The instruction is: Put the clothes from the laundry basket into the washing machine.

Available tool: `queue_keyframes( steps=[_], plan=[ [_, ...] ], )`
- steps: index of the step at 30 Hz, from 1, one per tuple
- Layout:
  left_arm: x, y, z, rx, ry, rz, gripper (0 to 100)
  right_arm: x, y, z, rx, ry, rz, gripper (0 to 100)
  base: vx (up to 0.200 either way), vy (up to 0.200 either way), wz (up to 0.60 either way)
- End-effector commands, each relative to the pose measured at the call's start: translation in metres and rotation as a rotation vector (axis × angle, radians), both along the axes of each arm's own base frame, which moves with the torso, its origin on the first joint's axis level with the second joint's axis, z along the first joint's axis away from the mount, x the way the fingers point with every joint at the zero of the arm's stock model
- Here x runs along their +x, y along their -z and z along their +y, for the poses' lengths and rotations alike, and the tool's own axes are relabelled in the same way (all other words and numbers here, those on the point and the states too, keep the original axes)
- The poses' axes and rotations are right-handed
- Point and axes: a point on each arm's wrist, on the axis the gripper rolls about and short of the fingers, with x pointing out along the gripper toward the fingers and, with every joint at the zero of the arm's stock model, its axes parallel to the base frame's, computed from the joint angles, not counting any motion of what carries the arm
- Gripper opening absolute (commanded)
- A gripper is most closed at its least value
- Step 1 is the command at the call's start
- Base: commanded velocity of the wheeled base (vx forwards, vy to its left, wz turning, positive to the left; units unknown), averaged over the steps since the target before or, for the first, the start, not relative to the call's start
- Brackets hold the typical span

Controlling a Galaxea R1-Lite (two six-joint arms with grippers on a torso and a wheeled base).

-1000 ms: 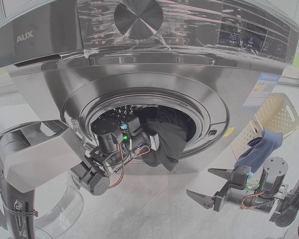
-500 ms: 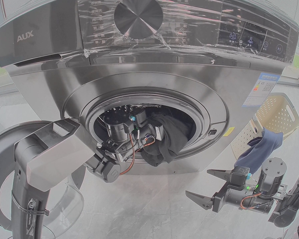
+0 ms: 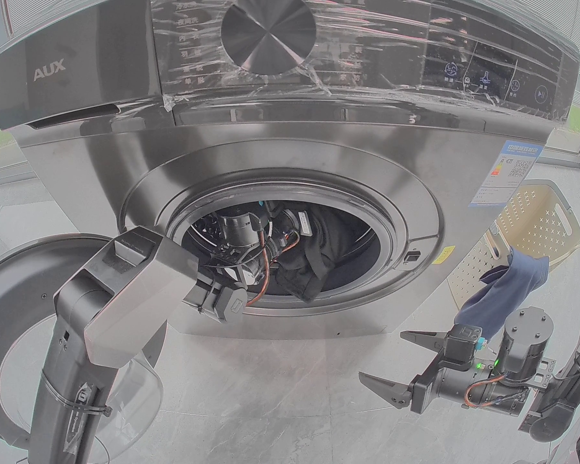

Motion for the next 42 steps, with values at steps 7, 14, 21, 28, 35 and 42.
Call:
queue_keyframes(
  steps=[7,14,21,28,35,42],
  plan=[
    [0.021,-0.005,0.011,-0.046,-0.109,-0.015,0,0.0,0.001,0.001,-0.005,-0.002,0.005,100,0.0,0.0,0.0],
    [0.021,-0.007,0.013,-0.061,-0.126,-0.013,100,0.0,0.003,0.002,-0.008,-0.005,0.01,100,0.0,0.0,0.0],
    [-0.023,-0.007,0.015,0.07,-0.087,0.245,100,0.0,0.003,0.002,-0.007,-0.008,0.011,100,0.0,0.0,0.0],
    [-0.075,-0.017,0.019,0.196,0.023,0.431,100,0.0,0.003,0.003,-0.006,-0.013,0.009,100,0.0,0.0,0.0],
    [-0.096,-0.008,0.026,0.279,0.097,0.479,100,-0.001,0.002,0.004,-0.005,-0.014,0.007,100,0.0,0.0,0.0],
    [-0.104,-0.006,0.022,0.304,0.182,0.45,100,-0.001,0.002,0.004,-0.005,-0.016,0.007,100,0.0,0.0,0.0]
  ],
)
